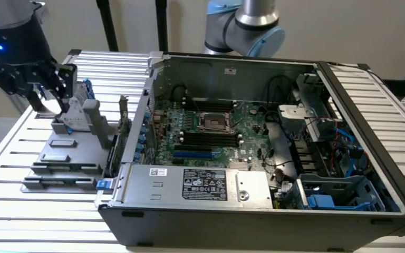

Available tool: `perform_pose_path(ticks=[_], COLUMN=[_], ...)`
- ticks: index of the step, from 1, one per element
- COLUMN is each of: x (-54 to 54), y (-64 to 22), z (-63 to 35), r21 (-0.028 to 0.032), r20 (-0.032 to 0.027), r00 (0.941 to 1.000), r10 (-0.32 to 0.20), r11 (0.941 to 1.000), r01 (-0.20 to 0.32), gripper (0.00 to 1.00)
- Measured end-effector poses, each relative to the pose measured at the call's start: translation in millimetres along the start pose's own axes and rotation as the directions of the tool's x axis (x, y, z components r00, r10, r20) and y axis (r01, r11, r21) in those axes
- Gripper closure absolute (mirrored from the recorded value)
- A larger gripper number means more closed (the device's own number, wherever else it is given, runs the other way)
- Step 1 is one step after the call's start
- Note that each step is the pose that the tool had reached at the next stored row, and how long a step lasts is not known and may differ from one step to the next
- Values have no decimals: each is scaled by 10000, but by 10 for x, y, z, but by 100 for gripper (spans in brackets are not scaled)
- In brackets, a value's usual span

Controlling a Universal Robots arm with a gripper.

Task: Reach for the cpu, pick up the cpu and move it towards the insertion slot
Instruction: 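Pick up the cpu and move it towards the insertion slot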

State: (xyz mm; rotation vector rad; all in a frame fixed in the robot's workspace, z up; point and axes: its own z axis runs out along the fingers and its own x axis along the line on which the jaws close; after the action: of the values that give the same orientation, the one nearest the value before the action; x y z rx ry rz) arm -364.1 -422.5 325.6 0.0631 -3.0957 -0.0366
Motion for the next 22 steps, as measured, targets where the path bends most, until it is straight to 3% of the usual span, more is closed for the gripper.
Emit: perform_pose_path(ticks=[14,22], x=[-591,-942], y=[-33,-42], z=[-657,-902], r21=[-77,-95], r20=[-101,-220], r00=[9999,9998], r10=[-15,-12], r11=[10000,10000], r01=[14,10], gripper=[45,45])
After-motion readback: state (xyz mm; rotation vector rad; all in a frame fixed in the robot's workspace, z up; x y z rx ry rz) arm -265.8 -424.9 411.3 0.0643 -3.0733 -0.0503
